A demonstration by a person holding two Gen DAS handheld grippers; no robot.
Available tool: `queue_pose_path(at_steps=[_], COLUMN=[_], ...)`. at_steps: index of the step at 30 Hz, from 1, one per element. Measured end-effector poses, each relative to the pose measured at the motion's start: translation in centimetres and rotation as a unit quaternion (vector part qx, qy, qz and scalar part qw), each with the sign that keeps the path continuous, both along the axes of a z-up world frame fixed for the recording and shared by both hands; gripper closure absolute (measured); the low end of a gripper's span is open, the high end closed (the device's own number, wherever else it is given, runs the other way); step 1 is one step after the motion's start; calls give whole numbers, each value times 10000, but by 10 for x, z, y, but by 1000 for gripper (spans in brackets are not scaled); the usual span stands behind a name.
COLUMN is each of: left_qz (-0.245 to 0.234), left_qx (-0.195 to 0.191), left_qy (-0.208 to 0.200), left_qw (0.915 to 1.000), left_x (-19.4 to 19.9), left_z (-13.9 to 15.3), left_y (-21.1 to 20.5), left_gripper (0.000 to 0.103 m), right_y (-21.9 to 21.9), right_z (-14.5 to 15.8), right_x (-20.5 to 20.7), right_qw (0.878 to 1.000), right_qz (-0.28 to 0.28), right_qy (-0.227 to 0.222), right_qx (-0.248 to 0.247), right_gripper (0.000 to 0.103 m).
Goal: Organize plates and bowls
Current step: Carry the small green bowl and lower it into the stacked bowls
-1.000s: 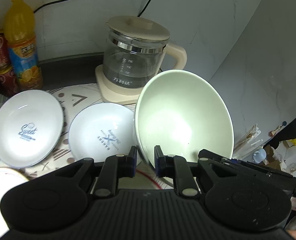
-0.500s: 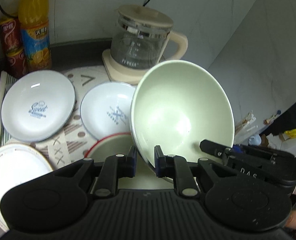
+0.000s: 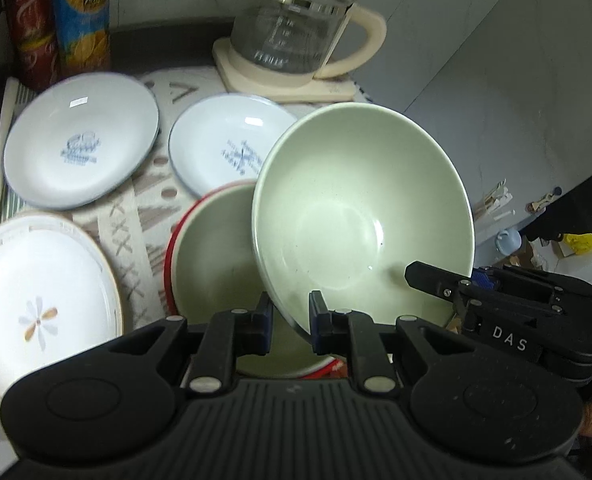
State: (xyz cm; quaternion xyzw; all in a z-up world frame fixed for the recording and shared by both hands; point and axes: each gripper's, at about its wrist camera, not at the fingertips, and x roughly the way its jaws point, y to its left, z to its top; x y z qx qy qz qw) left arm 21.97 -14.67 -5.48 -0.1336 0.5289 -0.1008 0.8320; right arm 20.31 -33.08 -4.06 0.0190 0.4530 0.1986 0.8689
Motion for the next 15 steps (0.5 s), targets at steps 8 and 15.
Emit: queue_pose_path(at_steps=[8,15], left_qz=[207,311], left_qx=[-16,44], left_qy=[249,473], left_qw=[9995,9984], left_x=[-4,-1], left_z=[-10,-21], left_y=[7,16], left_gripper=[87,87], right_y=[9,19], right_z=[-3,-19], right_x=[1,10], right_qw=[9997,9985], right_qz=[228,387], right_qy=[132,377], right_qx=[-3,-19], right_gripper=[81,81])
